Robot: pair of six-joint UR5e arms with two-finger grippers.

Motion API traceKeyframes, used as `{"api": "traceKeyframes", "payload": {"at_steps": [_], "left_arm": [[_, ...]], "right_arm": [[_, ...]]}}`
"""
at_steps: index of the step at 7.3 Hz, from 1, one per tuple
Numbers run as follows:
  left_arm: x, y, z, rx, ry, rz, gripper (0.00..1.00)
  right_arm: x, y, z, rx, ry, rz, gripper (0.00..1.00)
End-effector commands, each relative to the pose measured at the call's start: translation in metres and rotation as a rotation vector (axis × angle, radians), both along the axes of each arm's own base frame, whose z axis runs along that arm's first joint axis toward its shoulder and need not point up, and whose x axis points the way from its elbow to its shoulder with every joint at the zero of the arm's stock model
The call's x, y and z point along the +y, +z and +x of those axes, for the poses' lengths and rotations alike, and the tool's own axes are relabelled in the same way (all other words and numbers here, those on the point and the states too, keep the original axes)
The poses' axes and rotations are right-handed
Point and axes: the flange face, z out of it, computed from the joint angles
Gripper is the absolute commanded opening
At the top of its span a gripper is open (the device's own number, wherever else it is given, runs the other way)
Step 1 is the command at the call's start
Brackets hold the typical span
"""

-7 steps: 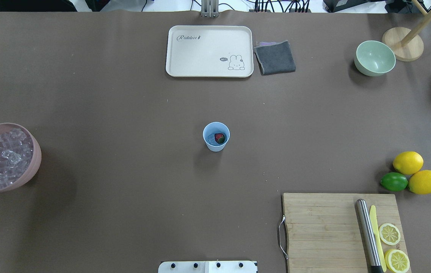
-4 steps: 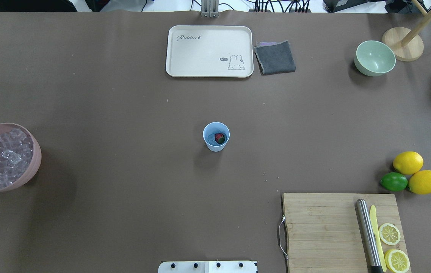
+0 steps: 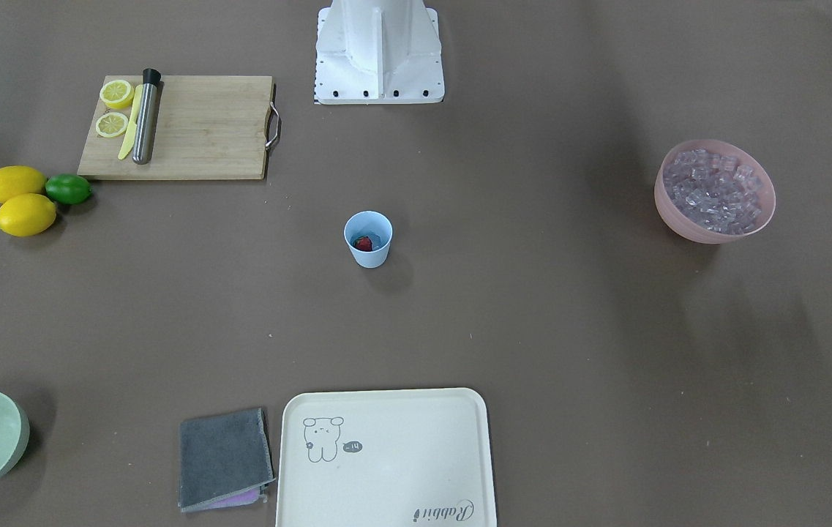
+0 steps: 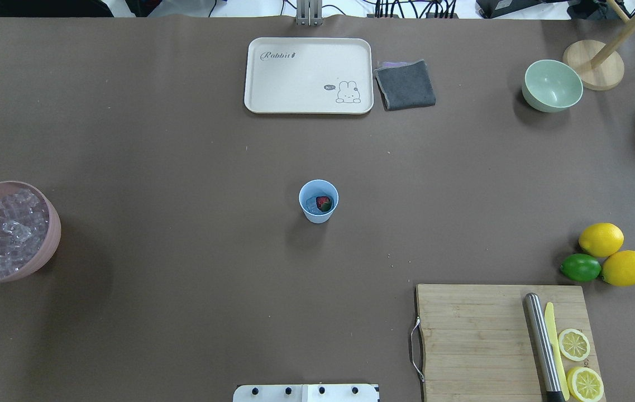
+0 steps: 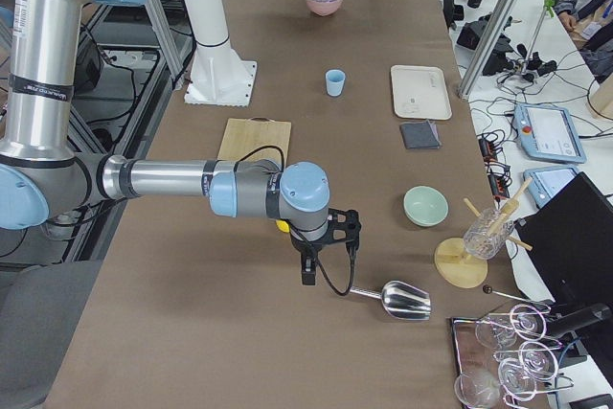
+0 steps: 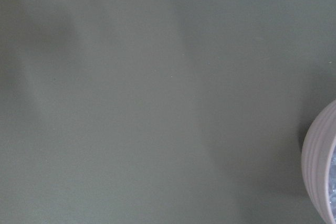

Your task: Put ice and strawberries in cup

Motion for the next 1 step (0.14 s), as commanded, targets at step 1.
{"api": "traceKeyframes", "payload": {"at_steps": [1], "left_arm": [[-0.0002, -0.0008, 0.0, 0.0, 0.0, 0.002, 0.99]], "right_arm": [[-0.0005, -0.0011, 0.0, 0.0, 0.0, 0.004, 1.0]]}}
